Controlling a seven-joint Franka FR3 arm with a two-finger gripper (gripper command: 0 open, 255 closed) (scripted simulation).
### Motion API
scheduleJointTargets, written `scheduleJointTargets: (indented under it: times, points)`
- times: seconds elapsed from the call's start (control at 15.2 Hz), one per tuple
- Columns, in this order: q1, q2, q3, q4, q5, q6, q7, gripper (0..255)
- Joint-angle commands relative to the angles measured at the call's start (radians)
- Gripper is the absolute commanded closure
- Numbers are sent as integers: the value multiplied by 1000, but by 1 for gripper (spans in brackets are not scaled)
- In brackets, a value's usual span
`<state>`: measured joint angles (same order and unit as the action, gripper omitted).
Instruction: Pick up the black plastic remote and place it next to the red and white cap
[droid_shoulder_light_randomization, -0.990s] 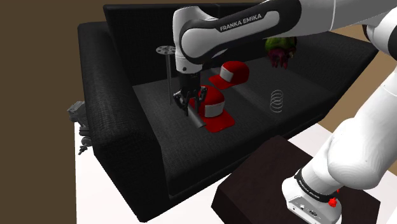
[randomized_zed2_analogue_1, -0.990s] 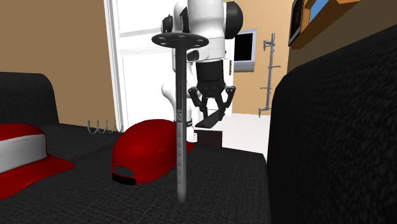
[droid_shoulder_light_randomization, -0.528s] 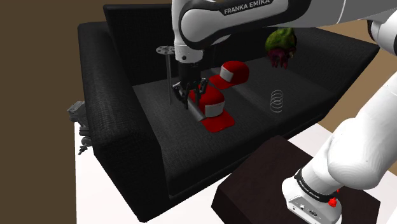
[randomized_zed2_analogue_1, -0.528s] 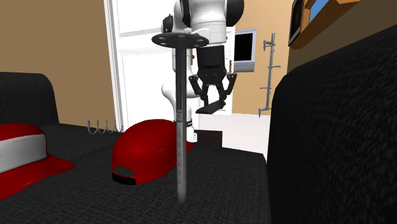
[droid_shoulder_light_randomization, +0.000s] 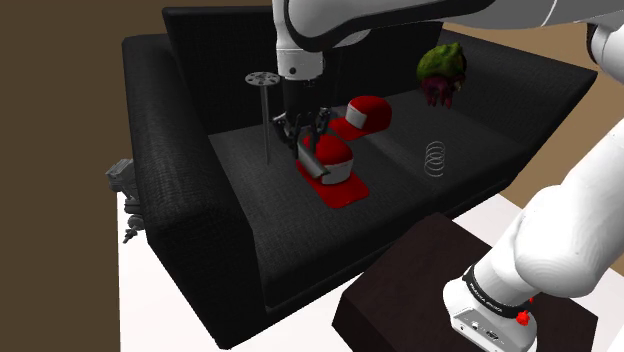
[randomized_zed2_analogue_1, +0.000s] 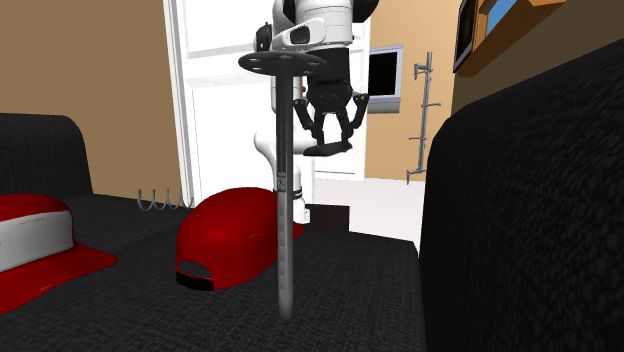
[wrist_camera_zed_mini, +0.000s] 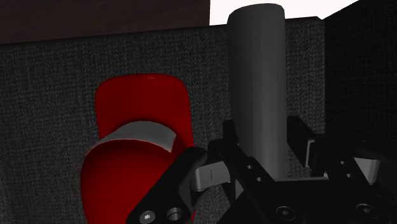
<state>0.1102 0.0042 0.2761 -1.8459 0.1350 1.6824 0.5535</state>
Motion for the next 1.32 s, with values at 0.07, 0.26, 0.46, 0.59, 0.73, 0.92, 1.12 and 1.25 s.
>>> scheduleJointTargets:
  times: [0.07, 0.26, 0.46, 0.59, 0.73, 0.92, 1.12, 1.25]
  points:
    - [-29, -59, -30, -63, 5, -2, -62, 255]
    - [-61, -117, -68, -126, 2, -5, -133, 255]
    - [-93, -166, -108, -179, -8, -9, -204, 255]
    - [-114, -194, -136, -208, -19, -13, -251, 255]
    - [-134, -218, -165, -233, -31, -16, -298, 255]
    - [-166, -247, -209, -262, -54, -22, -368, 255]
    - [-198, -266, -254, -281, -80, -27, -438, 255]
    - [-220, -274, -284, -288, -98, -29, -485, 255]
